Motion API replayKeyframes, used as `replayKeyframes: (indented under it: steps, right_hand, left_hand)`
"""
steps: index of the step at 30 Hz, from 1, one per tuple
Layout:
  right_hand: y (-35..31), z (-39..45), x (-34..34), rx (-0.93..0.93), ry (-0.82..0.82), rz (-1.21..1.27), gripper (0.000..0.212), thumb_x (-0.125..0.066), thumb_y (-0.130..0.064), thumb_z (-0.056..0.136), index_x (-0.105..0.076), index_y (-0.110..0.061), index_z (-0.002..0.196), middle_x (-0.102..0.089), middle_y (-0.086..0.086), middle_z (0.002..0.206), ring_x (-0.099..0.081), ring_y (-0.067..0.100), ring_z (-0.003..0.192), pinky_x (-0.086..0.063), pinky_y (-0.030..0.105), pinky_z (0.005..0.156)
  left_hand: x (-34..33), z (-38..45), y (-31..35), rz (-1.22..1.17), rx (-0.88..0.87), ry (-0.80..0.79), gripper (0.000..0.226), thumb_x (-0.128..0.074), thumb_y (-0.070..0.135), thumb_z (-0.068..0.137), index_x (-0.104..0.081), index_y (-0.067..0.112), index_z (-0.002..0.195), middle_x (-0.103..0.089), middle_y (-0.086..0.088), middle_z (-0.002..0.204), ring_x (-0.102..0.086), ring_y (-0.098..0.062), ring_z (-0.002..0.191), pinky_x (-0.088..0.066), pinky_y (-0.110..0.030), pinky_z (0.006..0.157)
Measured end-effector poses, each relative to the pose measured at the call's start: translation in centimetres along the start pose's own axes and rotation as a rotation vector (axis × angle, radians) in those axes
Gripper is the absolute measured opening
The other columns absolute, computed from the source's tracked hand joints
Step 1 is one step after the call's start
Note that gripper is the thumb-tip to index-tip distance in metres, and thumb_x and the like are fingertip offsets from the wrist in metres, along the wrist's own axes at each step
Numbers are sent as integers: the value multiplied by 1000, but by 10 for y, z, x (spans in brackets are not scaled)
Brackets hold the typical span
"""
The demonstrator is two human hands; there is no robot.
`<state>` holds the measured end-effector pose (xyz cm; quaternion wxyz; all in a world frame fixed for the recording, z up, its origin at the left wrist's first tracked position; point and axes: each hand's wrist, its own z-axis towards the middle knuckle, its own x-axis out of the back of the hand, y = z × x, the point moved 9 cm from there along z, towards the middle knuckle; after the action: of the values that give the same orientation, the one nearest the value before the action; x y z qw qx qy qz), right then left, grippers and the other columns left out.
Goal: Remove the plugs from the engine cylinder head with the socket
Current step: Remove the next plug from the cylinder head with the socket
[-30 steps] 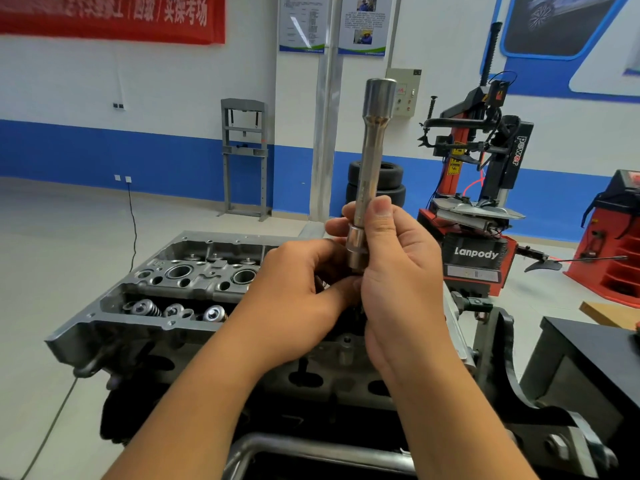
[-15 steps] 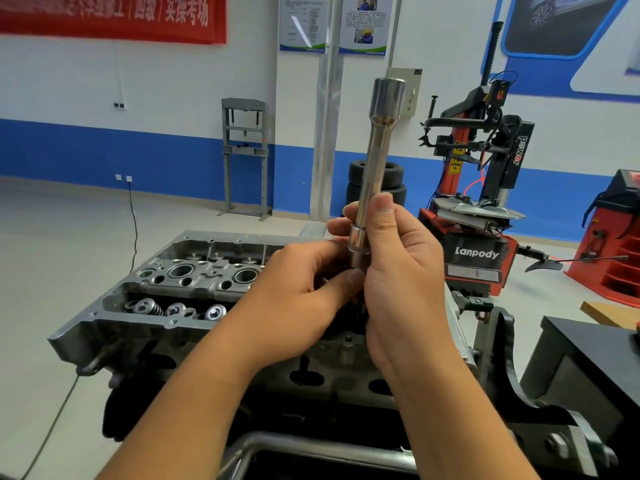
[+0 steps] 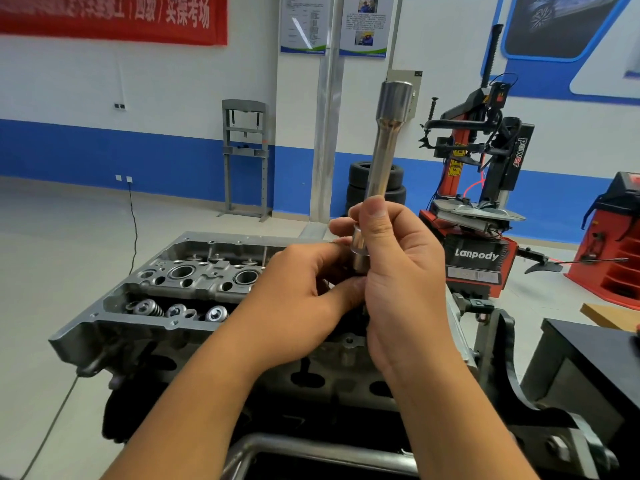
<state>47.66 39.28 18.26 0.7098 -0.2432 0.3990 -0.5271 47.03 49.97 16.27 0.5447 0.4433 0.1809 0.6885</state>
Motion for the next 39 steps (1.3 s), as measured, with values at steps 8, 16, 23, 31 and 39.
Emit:
replayKeyframes:
  steps: [8,16,23,31,39]
  right_hand:
    - [3,1,0,-14,-6,-11,35,-61,-53,86,-75,-21,84,-75,5,85,-70,16,80,-61,34,73]
    - [-3,-1,6,64,32,0,34,-78,-48,75,-72,-20,92,-76,5,86,-70,17,77,-61,34,73]
    - [-6,-2,1,97,-10,-34,12,-84,-29,82,-74,-21,84,-77,9,85,-73,19,78,-62,31,73]
    - [-7,-1,1,92,5,-73,14,-77,-34,84,-73,-21,86,-77,7,85,-72,16,78,-59,29,73]
    - [-3,0,-2,68,-14,-95,19,-64,-31,100,-72,-21,85,-76,6,84,-71,17,77,-58,32,73]
  left_hand:
    - [4,0,-2,3,13,45,22,-74,12,95,-77,32,102,-80,14,93,-76,-5,88,-62,-35,82]
    - [4,3,-6,-21,67,24,24,-75,13,95,-78,22,117,-80,10,103,-76,-8,101,-59,-46,96]
    - [4,2,-8,-46,77,-20,26,-74,8,95,-77,18,119,-80,8,109,-74,-8,108,-57,-42,101]
    - [5,0,-6,-23,73,37,25,-74,7,94,-79,22,113,-80,13,103,-75,-3,102,-59,-40,97]
    - [10,1,-4,60,60,144,16,-82,10,85,-81,24,93,-79,12,84,-76,-6,82,-61,-30,77]
